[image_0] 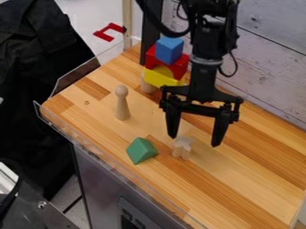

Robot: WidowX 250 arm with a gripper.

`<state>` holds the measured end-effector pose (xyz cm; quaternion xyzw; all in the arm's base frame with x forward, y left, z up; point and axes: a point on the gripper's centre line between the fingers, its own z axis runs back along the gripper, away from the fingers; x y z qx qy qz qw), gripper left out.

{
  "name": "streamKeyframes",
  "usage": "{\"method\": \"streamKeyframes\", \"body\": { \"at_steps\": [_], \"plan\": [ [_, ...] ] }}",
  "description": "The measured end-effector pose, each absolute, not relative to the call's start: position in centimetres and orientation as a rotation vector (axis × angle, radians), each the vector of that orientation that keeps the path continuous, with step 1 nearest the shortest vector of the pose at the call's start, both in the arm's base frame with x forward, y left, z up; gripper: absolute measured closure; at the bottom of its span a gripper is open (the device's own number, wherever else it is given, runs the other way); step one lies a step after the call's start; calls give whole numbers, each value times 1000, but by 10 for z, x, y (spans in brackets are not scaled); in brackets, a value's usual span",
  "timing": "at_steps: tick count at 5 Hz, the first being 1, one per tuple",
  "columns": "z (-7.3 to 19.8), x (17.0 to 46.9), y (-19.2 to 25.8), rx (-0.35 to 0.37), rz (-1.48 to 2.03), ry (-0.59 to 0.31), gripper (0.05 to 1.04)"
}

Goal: Put the plus on top of the blue cube

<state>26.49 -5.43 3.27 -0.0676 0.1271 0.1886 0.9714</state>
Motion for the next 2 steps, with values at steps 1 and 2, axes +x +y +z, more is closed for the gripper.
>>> {"method": "streamKeyframes", "body": {
  "at_steps": [1, 2],
  "plan": [
    [19, 259, -44, -143, 451, 371, 84],
    [18, 254, -35, -109, 469, 402, 84]
  ]
}}
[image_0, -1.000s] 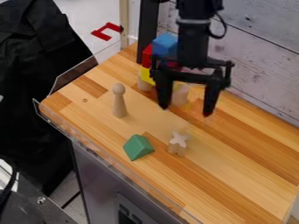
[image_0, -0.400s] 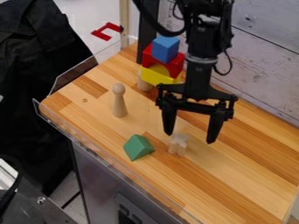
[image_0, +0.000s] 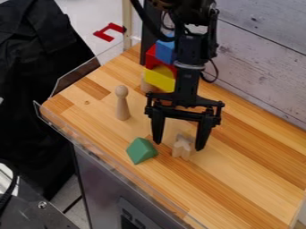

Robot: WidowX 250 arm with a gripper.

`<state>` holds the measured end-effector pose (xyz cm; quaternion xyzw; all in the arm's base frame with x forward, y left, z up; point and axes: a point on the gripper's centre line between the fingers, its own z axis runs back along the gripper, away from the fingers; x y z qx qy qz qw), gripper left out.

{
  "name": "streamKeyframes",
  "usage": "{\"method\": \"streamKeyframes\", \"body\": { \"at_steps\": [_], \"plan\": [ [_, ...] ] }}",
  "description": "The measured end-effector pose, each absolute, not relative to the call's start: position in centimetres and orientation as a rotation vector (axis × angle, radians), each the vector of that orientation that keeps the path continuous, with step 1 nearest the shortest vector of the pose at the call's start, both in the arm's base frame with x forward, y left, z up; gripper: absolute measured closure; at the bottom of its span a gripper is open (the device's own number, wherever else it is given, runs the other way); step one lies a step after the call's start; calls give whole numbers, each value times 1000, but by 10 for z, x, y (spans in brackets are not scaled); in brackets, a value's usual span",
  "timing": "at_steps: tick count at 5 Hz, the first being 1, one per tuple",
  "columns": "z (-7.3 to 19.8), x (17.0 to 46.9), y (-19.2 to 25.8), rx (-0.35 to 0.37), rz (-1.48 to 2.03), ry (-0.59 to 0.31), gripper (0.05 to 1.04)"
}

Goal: Put the plus on top of the blue cube

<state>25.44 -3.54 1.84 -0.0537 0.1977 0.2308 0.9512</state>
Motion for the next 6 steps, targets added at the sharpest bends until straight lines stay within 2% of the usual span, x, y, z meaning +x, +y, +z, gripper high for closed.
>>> {"method": "streamKeyframes", "body": {
  "at_steps": [1, 3, 4, 5, 6],
  "plan": [
    [19, 254, -34, -102, 472, 406, 84],
    [13, 256, -46, -146, 438, 404, 84],
    [9, 259, -54, -202, 394, 367, 116],
    [2, 261, -57, -237, 358, 347, 363],
    [0, 262, -56, -242, 364, 343, 618]
  ]
}}
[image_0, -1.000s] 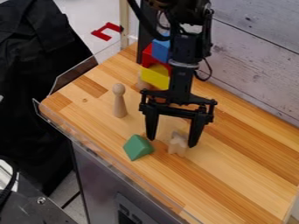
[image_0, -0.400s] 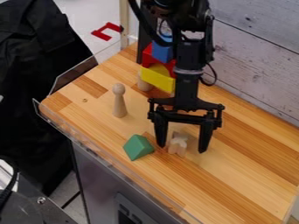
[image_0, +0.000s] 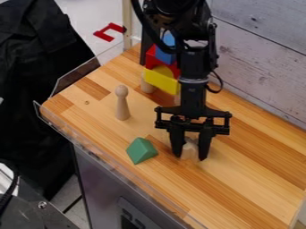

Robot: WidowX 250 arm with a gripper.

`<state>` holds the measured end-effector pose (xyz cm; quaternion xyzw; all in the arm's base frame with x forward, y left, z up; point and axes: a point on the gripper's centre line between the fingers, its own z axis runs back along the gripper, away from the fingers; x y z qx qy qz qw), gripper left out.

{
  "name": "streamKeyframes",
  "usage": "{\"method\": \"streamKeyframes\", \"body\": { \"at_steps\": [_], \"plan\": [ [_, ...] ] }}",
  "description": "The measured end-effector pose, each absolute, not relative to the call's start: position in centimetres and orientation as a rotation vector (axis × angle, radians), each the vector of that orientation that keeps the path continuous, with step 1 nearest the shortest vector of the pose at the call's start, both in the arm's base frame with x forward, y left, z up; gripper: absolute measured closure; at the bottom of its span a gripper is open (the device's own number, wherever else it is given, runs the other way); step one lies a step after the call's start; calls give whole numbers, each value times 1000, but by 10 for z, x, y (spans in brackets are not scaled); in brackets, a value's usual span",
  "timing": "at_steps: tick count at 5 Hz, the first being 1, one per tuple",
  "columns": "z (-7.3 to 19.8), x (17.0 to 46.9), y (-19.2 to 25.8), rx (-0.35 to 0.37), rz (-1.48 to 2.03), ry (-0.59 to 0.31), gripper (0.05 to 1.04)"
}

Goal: Put the plus on top of the blue cube

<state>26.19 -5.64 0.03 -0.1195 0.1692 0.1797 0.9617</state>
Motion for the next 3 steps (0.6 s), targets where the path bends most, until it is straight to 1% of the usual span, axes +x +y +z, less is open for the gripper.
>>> {"method": "streamKeyframes", "body": {
  "at_steps": [1, 2, 3],
  "plan": [
    [0, 261, -55, -241, 380, 348, 628],
    [27, 260, -48, -208, 391, 326, 628],
    [78, 273, -39, -172, 398, 186, 628]
  ]
}}
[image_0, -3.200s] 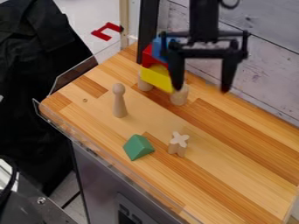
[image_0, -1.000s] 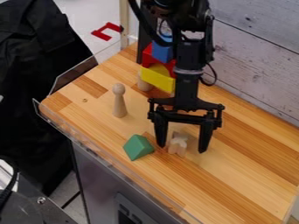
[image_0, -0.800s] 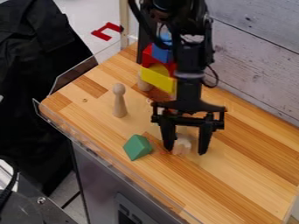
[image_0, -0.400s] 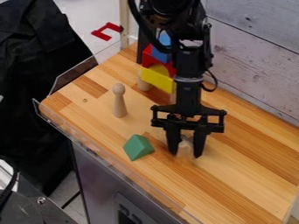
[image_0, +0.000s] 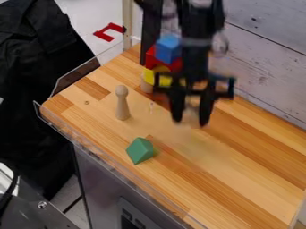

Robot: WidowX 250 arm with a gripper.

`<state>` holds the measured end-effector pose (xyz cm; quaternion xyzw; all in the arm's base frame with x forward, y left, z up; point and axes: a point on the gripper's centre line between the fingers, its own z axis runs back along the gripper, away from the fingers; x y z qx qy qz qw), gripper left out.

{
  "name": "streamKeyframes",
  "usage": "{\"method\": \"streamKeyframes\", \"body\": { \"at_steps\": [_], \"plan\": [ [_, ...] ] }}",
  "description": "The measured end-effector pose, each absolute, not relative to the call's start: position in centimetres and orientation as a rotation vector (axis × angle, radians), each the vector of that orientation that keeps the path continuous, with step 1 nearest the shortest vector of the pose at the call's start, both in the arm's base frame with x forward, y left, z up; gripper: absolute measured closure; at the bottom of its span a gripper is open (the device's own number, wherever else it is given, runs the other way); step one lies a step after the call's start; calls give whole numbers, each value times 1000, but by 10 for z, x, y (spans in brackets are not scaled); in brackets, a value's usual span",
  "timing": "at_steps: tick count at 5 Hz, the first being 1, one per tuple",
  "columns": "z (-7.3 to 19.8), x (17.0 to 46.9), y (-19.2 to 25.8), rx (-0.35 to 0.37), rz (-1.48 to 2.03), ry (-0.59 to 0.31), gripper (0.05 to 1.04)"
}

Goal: Put the plus on top of the blue cube

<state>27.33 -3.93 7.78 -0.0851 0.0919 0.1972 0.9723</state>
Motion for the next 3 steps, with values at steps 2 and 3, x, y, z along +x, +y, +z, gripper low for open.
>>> {"method": "streamKeyframes", "body": {
  "at_steps": [2, 3],
  "plan": [
    [160, 292, -29, -190, 438, 131, 628],
    [168, 307, -11, -195, 464, 134, 628]
  ]
}}
